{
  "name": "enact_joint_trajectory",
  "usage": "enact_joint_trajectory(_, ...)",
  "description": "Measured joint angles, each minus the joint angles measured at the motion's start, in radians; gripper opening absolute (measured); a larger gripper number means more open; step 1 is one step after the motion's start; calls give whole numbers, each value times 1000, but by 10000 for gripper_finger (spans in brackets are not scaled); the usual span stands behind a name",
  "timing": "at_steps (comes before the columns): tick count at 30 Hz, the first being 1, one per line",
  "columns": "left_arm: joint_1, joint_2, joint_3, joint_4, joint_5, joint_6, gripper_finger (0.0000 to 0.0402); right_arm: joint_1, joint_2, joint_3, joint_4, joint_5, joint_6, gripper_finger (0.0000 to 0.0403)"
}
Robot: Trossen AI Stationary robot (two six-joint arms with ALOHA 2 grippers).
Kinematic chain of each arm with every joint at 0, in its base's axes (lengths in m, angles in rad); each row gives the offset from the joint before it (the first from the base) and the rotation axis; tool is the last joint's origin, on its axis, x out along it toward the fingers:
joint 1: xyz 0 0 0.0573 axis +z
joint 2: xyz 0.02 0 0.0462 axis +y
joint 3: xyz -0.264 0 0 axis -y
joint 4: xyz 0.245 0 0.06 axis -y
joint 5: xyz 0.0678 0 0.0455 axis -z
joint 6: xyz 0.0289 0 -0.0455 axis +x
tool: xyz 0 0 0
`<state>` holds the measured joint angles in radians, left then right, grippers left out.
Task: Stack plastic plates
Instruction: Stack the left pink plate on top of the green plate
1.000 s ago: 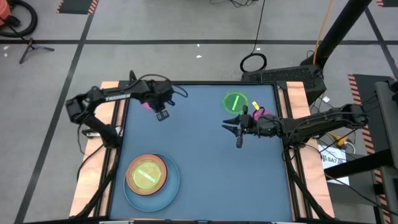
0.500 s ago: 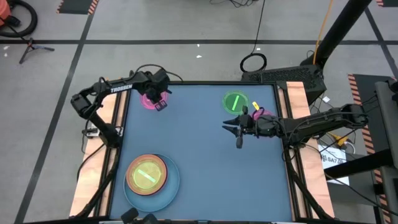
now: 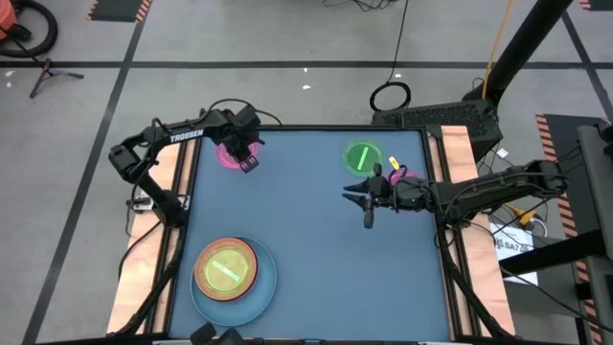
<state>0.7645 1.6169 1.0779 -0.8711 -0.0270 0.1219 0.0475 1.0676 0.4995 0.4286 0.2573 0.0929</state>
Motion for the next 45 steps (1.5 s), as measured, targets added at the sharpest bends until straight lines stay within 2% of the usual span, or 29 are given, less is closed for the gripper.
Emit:
enact_joint_trajectory(6,-2,0,0,-9,0,1,62,0,0,0,0,0,0,82)
enact_joint_trajectory(10,-2,0,0,-13,0,-1,13,0,0,0,0,0,0,82)
enact_joint_trajectory(14,-2,0,0,15,-6,-36,10,0,0,0,0,0,0,82)
enact_joint_trajectory(18,-2,0,0,12,-8,-38,30,0,0,0,0,0,0,82)
enact_joint_trajectory(30,-2,0,0,36,-11,-35,149,0,0,0,0,0,0,82)
enact_joint_trajectory(38,-2,0,-9,68,-12,-54,161,0,0,0,-1,0,0,82)
enact_joint_trajectory(45,-2,0,-88,128,-16,-57,161,0,0,0,-4,0,0,82)
